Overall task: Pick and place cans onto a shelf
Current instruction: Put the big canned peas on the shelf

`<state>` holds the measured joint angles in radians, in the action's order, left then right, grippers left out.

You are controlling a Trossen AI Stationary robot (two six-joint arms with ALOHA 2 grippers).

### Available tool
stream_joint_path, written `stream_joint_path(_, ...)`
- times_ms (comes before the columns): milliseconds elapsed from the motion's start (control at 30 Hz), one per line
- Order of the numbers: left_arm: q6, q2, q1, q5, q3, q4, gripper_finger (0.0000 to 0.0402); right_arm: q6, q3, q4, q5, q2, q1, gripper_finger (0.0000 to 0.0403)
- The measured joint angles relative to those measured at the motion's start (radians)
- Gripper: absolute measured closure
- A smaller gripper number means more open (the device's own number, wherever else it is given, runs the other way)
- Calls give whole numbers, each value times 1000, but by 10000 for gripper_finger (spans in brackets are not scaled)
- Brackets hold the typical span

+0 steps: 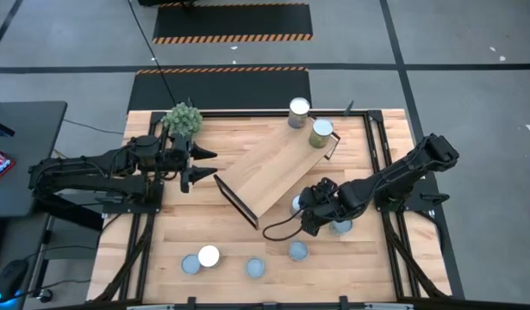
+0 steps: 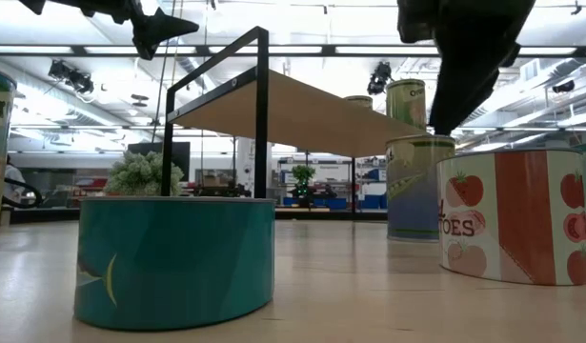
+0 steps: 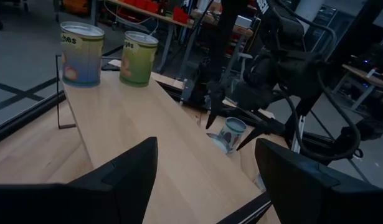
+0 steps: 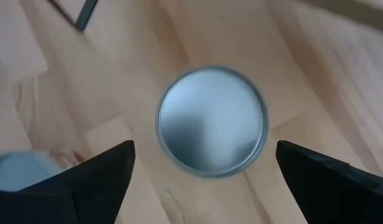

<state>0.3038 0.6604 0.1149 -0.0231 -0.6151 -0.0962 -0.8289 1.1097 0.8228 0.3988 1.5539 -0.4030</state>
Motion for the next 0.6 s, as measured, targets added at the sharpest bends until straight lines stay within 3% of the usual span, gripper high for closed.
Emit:
stream_joint_path(333, 4, 0, 0, 0, 0, -5, 127, -57, -19, -55, 123, 0, 1, 3)
stream_joint_path(600, 7, 0, 0, 0, 0, -5, 127, -95, -108, -225, 129, -1, -8, 3)
